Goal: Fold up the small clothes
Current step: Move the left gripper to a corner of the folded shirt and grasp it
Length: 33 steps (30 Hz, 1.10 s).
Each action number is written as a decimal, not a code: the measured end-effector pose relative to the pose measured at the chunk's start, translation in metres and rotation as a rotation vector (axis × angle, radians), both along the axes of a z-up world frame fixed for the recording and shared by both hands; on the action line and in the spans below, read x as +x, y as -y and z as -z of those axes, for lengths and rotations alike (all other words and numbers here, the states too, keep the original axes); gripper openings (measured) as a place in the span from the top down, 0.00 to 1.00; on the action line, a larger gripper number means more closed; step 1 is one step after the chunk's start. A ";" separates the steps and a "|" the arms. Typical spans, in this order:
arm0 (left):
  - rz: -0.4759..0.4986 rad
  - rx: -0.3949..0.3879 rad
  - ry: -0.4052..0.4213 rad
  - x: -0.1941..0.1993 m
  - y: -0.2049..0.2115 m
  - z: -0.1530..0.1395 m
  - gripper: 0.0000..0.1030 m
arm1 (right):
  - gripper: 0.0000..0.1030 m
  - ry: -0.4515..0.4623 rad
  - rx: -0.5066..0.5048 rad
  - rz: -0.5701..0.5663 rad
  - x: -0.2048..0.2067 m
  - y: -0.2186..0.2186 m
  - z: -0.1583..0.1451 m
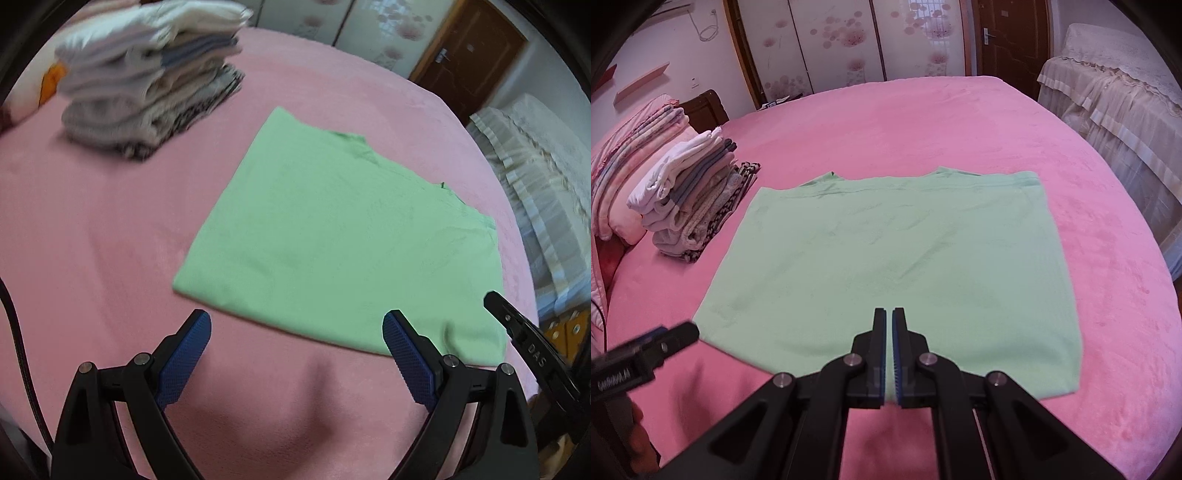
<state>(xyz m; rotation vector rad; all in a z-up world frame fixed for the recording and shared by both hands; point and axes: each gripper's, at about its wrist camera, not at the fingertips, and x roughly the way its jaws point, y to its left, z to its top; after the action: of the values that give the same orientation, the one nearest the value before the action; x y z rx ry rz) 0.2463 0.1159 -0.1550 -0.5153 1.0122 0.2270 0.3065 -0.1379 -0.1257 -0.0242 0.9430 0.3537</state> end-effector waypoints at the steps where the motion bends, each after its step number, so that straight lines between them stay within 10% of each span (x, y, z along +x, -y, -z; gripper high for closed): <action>1: -0.017 -0.032 0.002 -0.003 -0.004 0.007 0.09 | 0.97 0.002 0.001 0.000 0.003 -0.002 0.003; 11: -0.197 -0.349 0.061 -0.024 -0.039 0.075 0.09 | 0.97 -0.015 -0.002 0.006 0.034 -0.022 0.040; 23: -0.247 -0.354 0.221 0.002 -0.040 0.088 0.01 | 0.97 0.007 0.009 -0.002 0.038 -0.021 0.046; 33: -0.245 -0.413 0.271 0.034 -0.050 0.083 0.70 | 0.97 0.002 0.002 0.006 0.052 -0.020 0.048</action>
<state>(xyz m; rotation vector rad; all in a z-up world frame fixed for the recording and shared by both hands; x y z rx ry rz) 0.2801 0.1656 -0.2385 -1.0206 0.7286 0.1593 0.3580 -0.1176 -0.1733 -0.0199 0.9402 0.3485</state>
